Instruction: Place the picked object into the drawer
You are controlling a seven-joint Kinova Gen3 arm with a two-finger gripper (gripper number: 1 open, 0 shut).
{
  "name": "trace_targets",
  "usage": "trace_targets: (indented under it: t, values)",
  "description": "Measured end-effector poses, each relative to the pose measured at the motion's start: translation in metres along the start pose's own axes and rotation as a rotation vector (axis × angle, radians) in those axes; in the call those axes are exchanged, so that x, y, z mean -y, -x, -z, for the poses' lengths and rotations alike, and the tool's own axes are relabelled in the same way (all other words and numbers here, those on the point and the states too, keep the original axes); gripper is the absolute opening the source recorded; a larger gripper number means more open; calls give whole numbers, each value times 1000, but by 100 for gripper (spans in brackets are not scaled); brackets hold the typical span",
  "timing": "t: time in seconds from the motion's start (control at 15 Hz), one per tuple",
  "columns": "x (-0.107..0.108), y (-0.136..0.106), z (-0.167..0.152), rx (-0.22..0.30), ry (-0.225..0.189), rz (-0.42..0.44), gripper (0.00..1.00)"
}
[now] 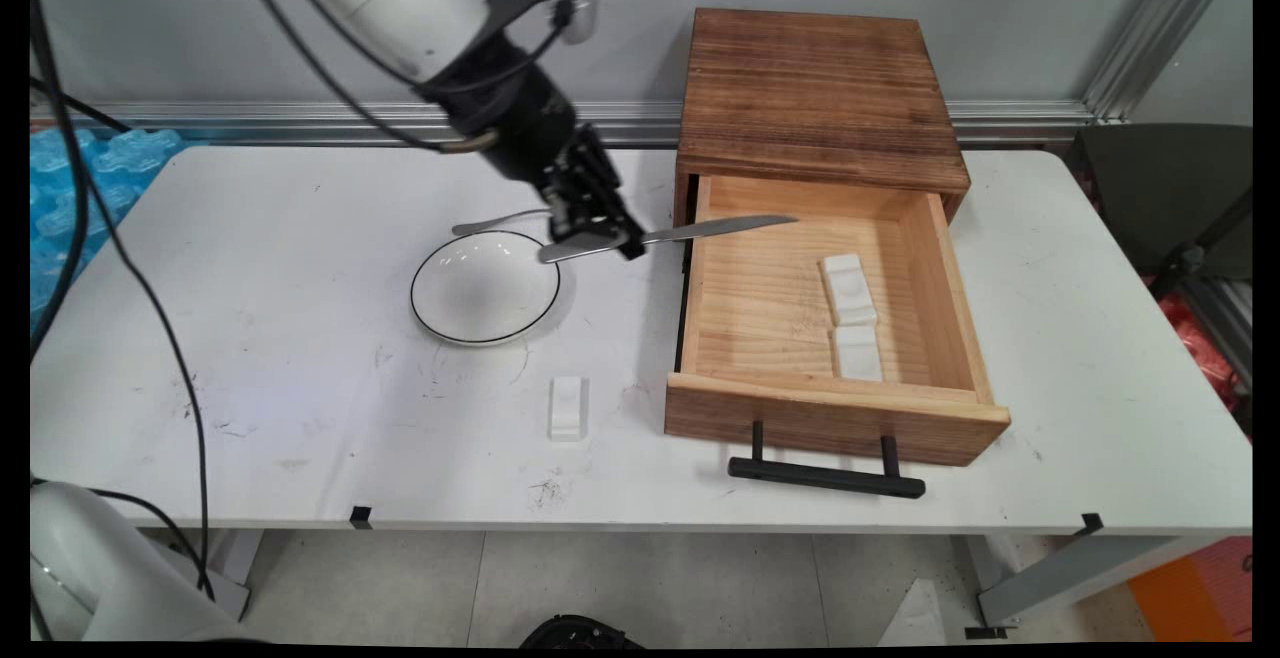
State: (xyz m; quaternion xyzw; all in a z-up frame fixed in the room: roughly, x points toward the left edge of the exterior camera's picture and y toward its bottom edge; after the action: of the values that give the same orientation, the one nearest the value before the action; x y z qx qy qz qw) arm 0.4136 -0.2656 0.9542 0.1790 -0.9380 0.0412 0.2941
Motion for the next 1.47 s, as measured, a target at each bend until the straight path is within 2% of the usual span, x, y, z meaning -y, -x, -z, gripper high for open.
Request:
trace_targets:
  t: [0.4, 0.87, 1.13, 1.47]
  values:
    - [1, -39, -33, -42, 1, -27, 0]
    - [1, -65, -87, -81, -2, -54, 0]
    - [2, -71, -121, -91, -4, -60, 0]
    - [0, -66, -155, -80, 7, -63, 0]
